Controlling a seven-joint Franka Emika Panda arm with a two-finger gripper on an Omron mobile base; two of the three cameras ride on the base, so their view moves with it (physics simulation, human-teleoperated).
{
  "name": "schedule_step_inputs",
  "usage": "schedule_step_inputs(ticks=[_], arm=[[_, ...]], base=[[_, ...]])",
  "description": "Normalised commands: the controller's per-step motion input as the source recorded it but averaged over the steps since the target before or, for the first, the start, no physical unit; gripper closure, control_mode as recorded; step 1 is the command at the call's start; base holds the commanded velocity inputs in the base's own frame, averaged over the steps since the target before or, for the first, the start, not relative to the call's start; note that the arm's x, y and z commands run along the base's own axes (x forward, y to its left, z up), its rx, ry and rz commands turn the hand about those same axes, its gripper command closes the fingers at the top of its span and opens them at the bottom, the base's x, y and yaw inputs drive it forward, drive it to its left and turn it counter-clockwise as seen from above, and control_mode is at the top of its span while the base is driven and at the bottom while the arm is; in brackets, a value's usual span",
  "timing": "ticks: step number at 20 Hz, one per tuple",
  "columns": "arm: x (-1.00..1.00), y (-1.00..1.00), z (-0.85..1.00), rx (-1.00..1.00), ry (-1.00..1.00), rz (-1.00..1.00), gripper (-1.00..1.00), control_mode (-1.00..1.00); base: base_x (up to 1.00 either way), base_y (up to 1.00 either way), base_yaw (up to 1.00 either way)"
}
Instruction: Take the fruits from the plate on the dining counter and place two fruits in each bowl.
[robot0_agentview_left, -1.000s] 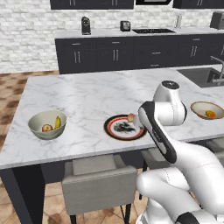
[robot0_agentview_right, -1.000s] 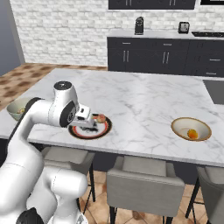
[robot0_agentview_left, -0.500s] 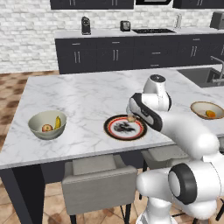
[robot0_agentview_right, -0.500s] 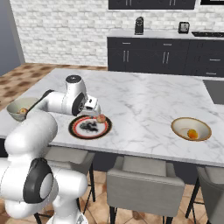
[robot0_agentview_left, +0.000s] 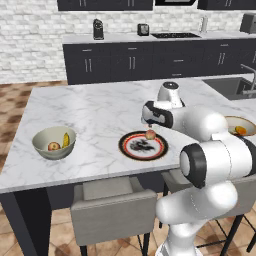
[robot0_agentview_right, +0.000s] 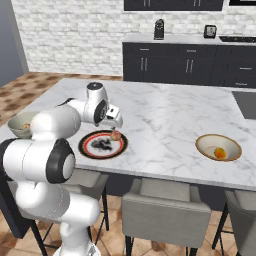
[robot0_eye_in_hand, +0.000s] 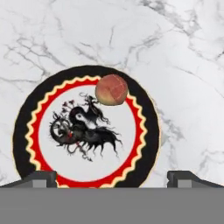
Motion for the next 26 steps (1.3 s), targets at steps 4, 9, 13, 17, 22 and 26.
schedule_step_inputs(ticks=[4,9,13,17,22,26], arm=[[0.37,0.00,-0.49,0.00,0.00,0.00,-1.00,-1.00],[0.38,0.00,-0.42,0.00,0.00,0.00,-1.00,-1.00],[0.42,0.00,-0.38,0.00,0.00,0.00,-1.00,-1.00],[0.28,0.00,-0.21,0.00,0.00,0.00,-1.00,-1.00],[0.39,0.00,-0.17,0.00,0.00,0.00,-1.00,-1.00],[0.31,0.00,-0.24,0.00,0.00,0.00,-1.00,-1.00]], base=[[0.00,0.00,0.00],[0.00,0.00,0.00],[0.00,0.00,0.00],[0.00,0.00,0.00],[0.00,0.00,0.00],[0.00,0.00,0.00]])
